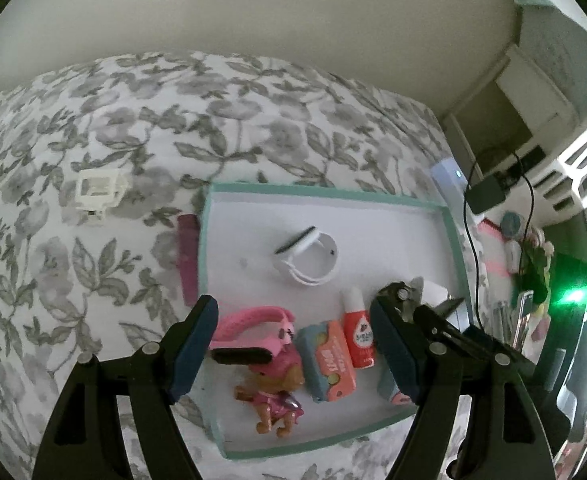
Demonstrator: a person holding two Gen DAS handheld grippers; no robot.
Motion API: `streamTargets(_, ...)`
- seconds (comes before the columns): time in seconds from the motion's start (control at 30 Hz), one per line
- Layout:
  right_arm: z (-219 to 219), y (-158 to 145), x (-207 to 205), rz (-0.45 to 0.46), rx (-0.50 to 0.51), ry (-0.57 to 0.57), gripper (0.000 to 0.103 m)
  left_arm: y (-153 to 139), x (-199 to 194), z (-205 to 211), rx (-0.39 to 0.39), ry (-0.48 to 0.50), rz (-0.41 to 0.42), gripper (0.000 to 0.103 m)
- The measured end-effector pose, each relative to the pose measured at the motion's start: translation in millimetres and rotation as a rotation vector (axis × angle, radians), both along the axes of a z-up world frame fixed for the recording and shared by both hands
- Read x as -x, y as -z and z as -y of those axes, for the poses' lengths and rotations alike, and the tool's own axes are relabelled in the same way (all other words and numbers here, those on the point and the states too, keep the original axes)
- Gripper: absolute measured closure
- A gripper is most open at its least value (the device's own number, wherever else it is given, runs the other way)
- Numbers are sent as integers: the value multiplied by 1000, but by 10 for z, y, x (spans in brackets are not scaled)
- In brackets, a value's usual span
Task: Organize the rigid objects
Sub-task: 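Open both tools to drop the bottle and charger into the tray, then move both tools back toward the white clip and magenta lighter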
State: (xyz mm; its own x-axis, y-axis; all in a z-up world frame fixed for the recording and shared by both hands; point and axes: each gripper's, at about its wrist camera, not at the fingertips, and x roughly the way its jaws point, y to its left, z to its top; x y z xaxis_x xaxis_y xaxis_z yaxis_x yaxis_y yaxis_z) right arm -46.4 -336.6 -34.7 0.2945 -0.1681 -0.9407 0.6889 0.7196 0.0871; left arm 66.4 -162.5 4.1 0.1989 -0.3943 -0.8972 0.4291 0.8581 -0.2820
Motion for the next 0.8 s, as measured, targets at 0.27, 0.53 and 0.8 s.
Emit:
streamTargets(0.27, 13, -11, -10, -1, 27, 0, 23, 14, -213, -321, -2, -112, -13, 24)
streamTargets(0.53, -34, -31, -48, 13, 43, -23, 4, 65, -390, -641, -8, -218, -17, 17)
streamTargets(0.8, -115, -49, -102, 24, 67, -50, 0, 91, -527, -943, -66, -322, 49, 4)
